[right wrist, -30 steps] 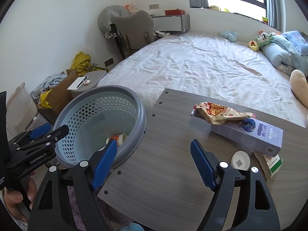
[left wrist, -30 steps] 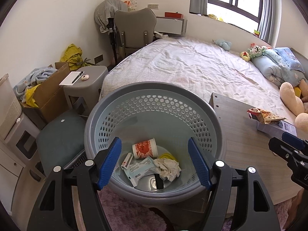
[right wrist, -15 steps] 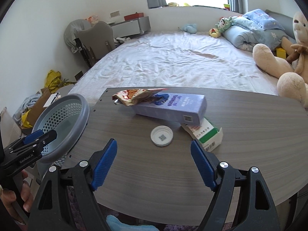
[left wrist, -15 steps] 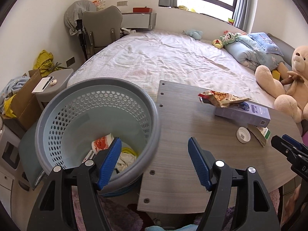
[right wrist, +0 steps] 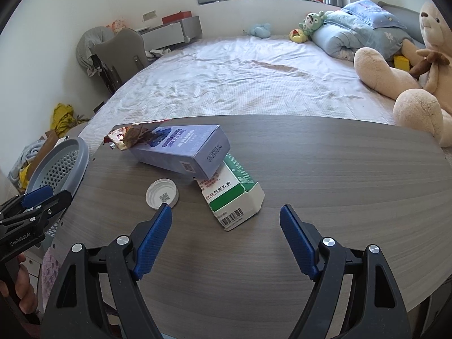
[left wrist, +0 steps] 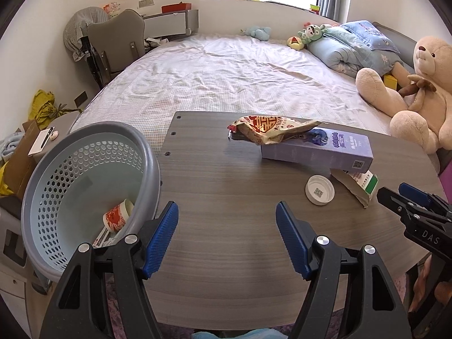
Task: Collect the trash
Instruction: 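Move both tools back over the table toward the boxes and cap, then grasp the green-and-white medicine box with the right tool and lift it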
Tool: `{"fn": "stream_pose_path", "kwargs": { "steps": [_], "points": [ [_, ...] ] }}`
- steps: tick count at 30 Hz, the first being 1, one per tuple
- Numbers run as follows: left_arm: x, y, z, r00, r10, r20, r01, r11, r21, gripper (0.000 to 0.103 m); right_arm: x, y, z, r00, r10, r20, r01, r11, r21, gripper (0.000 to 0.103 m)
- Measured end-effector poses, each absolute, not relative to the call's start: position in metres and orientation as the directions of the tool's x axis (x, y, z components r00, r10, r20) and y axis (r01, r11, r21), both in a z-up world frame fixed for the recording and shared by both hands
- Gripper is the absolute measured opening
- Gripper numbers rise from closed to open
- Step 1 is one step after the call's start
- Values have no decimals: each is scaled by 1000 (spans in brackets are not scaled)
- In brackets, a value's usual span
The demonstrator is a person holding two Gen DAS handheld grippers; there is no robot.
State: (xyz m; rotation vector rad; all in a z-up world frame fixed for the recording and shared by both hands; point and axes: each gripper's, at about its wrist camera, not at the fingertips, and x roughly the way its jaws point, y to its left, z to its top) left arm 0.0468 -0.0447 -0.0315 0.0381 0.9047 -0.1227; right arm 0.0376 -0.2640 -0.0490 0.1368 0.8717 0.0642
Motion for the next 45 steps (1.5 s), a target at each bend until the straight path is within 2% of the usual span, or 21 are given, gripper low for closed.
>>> {"fn": "stream_pose_path", "kwargs": {
  "steps": [16,30,45],
  "points": [
    [66,-74,-47,566,-75,-821,141,990,7,69,72,-260,-76,586,124,-801,-61,992,109,75],
    [71,-78,-48,563,-86,-822,152,988,1,69,78,-263,-81,580,102,-808,-30,994,104,51],
    [68,-101,-50,553,-152,-819,223,974,-30,70,50,-308,-78,596,40,-802,110,985,131,49]
  ]
}}
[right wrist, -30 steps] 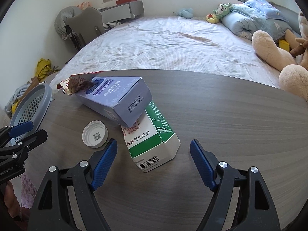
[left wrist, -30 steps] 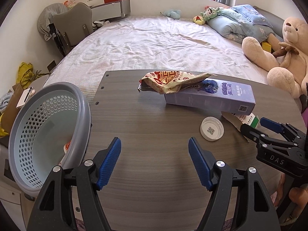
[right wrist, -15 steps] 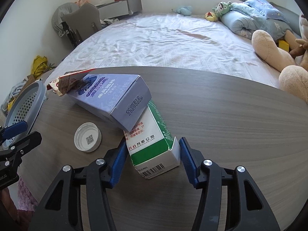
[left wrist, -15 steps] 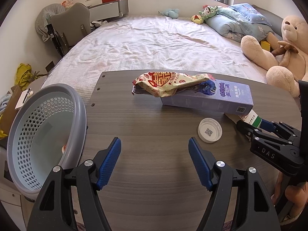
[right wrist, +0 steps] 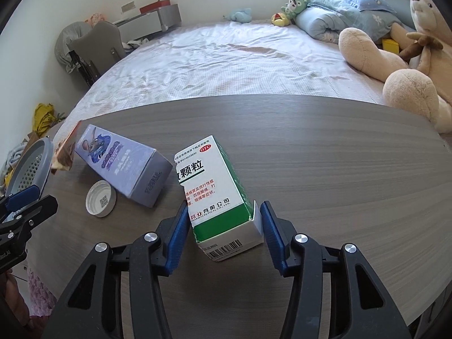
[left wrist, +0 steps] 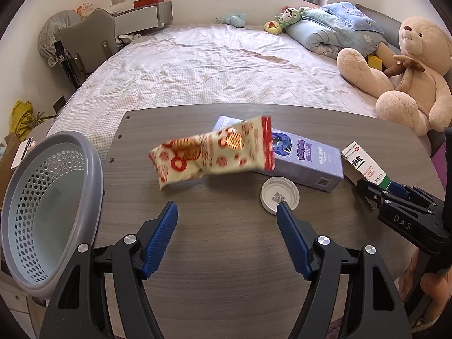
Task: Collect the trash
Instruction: 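Grasp the green-and-white medicine box with the right tool and lift it, then grasp the white bottle cap with the left tool while the right tool holds the box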
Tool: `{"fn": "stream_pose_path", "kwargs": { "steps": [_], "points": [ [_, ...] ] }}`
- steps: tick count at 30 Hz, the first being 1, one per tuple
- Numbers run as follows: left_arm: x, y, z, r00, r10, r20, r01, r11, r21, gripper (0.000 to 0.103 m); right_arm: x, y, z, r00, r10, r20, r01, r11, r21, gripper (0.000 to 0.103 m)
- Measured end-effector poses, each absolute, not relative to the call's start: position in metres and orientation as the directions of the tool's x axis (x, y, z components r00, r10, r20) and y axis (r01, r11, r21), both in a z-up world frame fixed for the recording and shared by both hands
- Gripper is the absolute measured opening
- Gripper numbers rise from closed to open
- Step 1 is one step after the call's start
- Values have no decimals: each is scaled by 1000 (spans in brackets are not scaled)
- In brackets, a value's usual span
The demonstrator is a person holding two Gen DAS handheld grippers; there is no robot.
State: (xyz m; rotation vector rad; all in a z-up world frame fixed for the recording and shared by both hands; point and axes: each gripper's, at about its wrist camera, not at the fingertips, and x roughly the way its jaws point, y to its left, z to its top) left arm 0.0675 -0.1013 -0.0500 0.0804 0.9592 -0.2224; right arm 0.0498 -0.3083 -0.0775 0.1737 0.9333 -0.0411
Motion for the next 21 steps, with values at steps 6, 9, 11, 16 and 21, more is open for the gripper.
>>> {"fn": "stream_pose_path", "kwargs": {
  "steps": [6,9,11,16,21],
  "points": [
    [65,-113,-54,541,-172,-823,247,968,-40,69,35,-324,-76,605,38,-795,142,978,155,49],
    [64,-119,-58,528,-190,-828,263,963,-54,69,28,-327,-74,614,50,-787,146,974,176,49],
    [63,-123,-62,518,-194,-833,266,962,-58,69,23,-327,-71,624,57,-780,147,971,189,49],
    [67,-136,-71,512,-186,-839,269,962,-49,69,13,-329,-63,646,80,-759,142,965,222,49],
    [72,-147,-78,519,-163,-839,274,962,-17,69,7,-330,-59,658,102,-746,133,960,248,49]
  ]
}}
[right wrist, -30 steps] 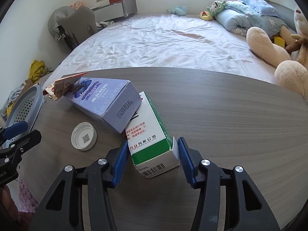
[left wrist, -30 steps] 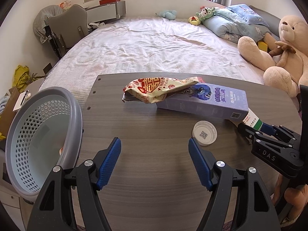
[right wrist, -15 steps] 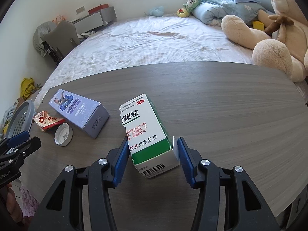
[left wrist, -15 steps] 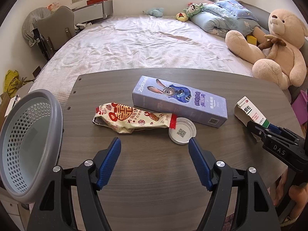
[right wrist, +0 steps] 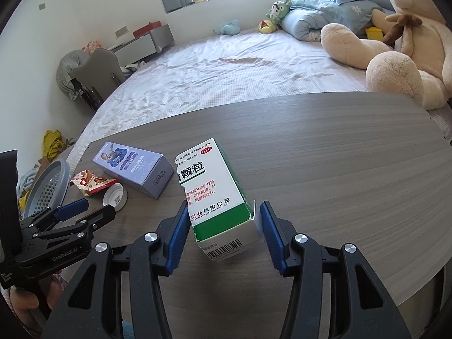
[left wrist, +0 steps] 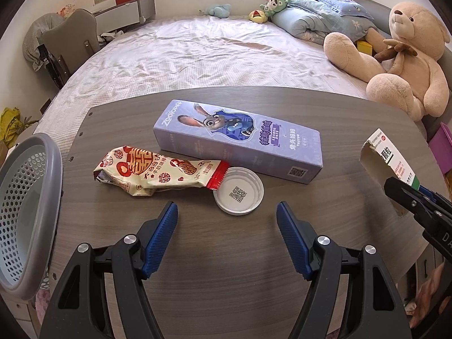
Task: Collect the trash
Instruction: 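Grasp the white bottle cap with the left tool while the right tool holds the box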
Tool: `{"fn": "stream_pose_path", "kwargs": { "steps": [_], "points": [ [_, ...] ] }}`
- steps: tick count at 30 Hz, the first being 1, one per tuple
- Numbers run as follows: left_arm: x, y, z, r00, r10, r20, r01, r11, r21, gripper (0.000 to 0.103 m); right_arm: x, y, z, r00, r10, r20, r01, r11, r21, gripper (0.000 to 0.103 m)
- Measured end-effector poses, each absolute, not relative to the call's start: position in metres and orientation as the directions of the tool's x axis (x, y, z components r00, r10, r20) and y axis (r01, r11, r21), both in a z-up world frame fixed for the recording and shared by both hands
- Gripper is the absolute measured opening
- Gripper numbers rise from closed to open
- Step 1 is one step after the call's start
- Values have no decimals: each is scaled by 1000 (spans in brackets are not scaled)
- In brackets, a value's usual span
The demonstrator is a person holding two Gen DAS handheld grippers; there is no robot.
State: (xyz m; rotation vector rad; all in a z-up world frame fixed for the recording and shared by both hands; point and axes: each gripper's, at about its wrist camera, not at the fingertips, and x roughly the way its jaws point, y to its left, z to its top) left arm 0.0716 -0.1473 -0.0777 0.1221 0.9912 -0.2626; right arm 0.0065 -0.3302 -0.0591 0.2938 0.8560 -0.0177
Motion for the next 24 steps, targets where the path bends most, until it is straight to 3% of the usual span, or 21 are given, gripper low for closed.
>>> {"fn": "stream_pose_path", "kwargs": {
  "steps": [13,20,24],
  "points": [
    [86,-165,-86,535,-113,-837,264,964,38,68,-2,-338,-56,670,129,-731,131,949,288,49],
    [88,-167,-86,524,-138,-841,286,958,21,39,-4,-339,-55,673,132,-728,132,947,293,49],
    [83,-162,-85,505,-160,-848,289,957,-8,39,-7,-337,-54,675,134,-726,130,946,296,49]
  ]
}}
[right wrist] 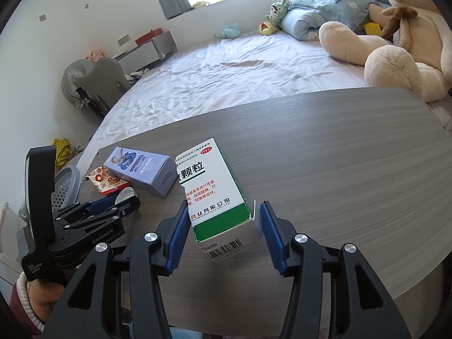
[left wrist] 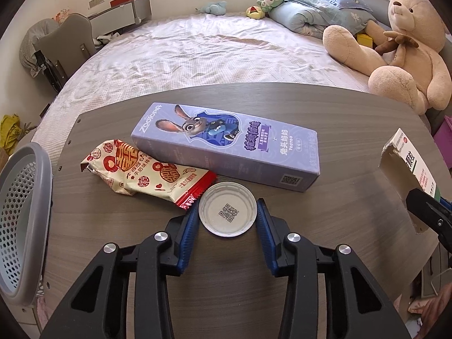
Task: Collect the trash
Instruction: 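Grasp the white bottle cap with the left tool while the right tool holds the box, then carry the bottle cap and medicine box over the grey basket with both tools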
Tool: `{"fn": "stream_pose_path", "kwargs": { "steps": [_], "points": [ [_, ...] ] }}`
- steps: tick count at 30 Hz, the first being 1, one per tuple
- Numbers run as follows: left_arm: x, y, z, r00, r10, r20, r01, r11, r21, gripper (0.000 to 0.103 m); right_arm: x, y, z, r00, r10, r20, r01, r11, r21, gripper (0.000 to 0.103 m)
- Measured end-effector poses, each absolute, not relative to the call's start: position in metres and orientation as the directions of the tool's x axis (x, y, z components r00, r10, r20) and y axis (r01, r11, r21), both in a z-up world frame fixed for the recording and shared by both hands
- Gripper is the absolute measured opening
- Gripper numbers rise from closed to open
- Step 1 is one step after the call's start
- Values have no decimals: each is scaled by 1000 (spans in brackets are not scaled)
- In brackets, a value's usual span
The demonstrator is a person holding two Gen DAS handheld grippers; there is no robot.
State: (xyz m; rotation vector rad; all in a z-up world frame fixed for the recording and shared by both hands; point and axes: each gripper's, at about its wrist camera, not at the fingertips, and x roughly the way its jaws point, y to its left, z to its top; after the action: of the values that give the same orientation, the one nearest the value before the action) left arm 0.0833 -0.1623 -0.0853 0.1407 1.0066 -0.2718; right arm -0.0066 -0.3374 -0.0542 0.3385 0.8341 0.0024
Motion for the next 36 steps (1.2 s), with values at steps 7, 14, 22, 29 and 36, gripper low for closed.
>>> {"fn": "stream_pose_path", "kwargs": {
  "steps": [7,14,22,29,36],
  "points": [
    [65,-149,-73,512,-190,-838,302,953,-32,39,-13,-330,-49,675,138,-724,122,948,295,49],
    [47,-122,-47,566,-208,-798,275,960,-56,39,-17,-311,-42,676,146,-723,96,954,283,49],
    [32,-73,-21,645,-180,-743,209,976,-55,39,-15,-267,-29,678,168,-716,29,967,254,49],
    [28,-15,-13,682,-142,-718,120,989,-82,39,-3,-212,-16,679,208,-704,-63,972,226,49],
    [22,48,-15,692,-77,-717,13,995,-95,39,16,-149,-11,657,276,-701,-163,960,225,49]
  ]
}}
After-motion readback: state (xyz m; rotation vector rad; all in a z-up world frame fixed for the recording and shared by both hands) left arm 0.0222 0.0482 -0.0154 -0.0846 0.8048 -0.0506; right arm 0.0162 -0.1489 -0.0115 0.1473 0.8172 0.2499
